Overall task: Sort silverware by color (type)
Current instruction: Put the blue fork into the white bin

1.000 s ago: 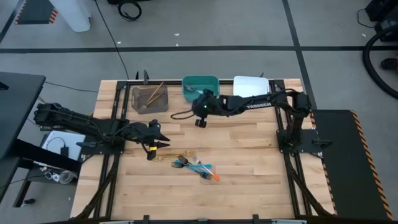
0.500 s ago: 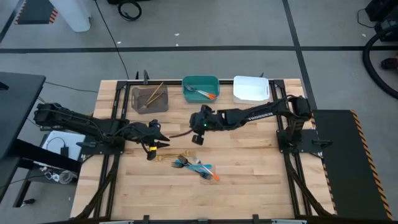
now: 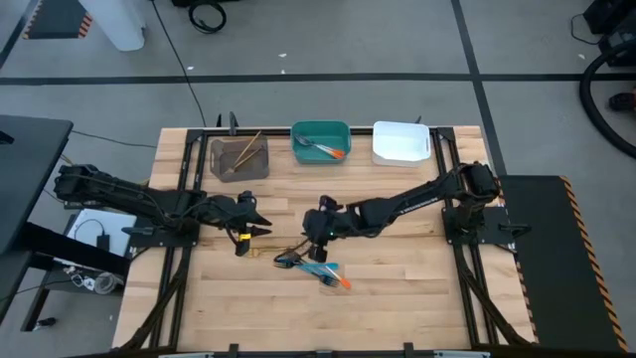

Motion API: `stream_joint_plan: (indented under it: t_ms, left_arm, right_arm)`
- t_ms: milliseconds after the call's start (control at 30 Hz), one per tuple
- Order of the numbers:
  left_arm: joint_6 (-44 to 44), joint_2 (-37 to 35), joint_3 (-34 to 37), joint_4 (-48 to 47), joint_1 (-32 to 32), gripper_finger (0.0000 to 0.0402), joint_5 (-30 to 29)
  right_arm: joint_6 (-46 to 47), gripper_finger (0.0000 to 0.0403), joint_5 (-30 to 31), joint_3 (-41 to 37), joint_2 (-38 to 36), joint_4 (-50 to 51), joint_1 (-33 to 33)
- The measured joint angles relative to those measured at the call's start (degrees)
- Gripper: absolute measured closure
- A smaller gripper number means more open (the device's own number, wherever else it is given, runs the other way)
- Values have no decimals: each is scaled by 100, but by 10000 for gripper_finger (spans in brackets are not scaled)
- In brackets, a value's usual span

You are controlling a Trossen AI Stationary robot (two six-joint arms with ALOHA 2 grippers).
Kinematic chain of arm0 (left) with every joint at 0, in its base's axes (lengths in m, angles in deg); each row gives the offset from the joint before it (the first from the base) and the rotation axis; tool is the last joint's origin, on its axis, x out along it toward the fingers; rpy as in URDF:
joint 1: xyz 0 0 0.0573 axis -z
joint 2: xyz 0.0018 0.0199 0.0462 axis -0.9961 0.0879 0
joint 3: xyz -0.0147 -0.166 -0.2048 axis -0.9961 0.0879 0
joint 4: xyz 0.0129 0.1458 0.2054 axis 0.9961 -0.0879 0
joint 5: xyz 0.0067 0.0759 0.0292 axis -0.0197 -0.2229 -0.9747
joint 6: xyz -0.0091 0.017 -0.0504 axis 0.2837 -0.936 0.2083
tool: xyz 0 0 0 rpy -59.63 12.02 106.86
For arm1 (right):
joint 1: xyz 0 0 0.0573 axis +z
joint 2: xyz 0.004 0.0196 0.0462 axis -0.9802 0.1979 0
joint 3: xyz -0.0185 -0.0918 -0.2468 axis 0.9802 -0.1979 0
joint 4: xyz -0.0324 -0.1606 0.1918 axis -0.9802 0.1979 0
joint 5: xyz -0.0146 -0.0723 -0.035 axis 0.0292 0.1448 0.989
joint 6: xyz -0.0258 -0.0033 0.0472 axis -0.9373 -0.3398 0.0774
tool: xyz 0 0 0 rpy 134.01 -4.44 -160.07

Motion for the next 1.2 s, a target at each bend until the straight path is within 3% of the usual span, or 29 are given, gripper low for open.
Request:
stream_joint_plan:
  t_ms: [633, 933, 1200]
  left_arm:
    - [-68, -2, -9, 44, -47, 290, -5]
    - [-44, -1, -9, -38, -25, 290, -4]
    - [-48, 1, -9, -70, 5, 290, -2]
  right_arm:
    - [735, 304, -13, 164, 996, -975, 889]
    - [437, 304, 59, 623, 1606, -592, 1011]
    - [420, 304, 346, 621, 1665, -7, 984]
